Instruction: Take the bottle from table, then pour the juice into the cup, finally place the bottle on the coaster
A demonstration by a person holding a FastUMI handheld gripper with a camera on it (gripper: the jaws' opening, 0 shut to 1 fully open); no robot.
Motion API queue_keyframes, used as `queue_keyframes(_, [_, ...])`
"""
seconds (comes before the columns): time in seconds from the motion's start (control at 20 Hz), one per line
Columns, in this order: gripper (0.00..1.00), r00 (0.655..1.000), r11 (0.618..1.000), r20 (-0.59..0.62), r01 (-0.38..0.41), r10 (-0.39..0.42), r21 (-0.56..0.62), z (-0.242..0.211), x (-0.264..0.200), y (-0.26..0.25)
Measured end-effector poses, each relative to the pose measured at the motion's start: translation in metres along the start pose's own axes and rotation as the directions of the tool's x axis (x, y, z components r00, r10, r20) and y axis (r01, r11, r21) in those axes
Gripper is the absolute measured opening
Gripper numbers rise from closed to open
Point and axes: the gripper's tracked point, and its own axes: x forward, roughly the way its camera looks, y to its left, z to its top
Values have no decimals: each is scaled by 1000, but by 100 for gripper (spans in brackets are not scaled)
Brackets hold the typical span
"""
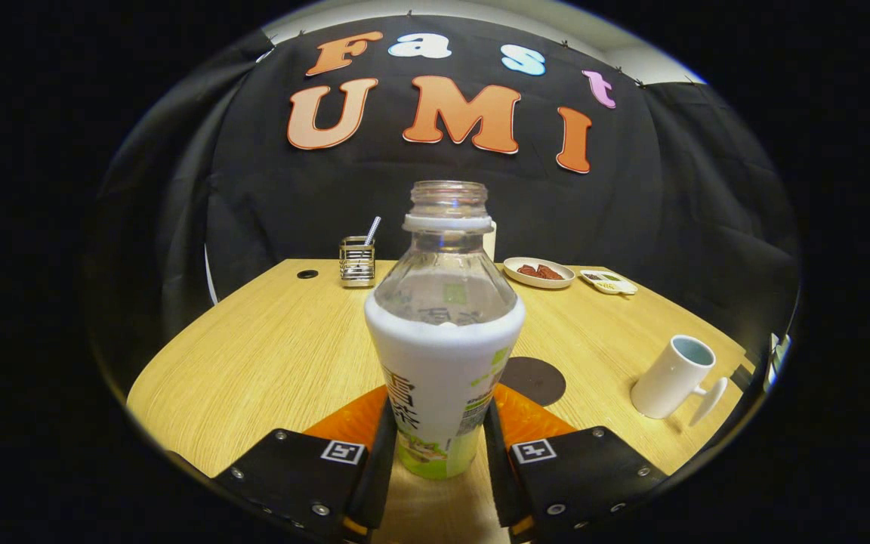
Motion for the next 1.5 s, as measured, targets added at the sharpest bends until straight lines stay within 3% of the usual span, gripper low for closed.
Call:
queue_keyframes(0.3, [55, 999, 985, 41, -30, 23, 167, 23, -11, -20])
queue_keyframes(0.45, [55, 996, 954, 78, -69, 48, 293, 40, -18, -29])
queue_keyframes(0.85, [55, 993, 772, 91, -112, 71, 626, 53, -12, -61])
queue_keyframes(1.2, [55, 996, 620, 64, -92, 67, 779, 50, 3, -94])
queue_keyframes(1.5, [55, 990, 475, 76, -124, 120, 871, 53, 18, -100])
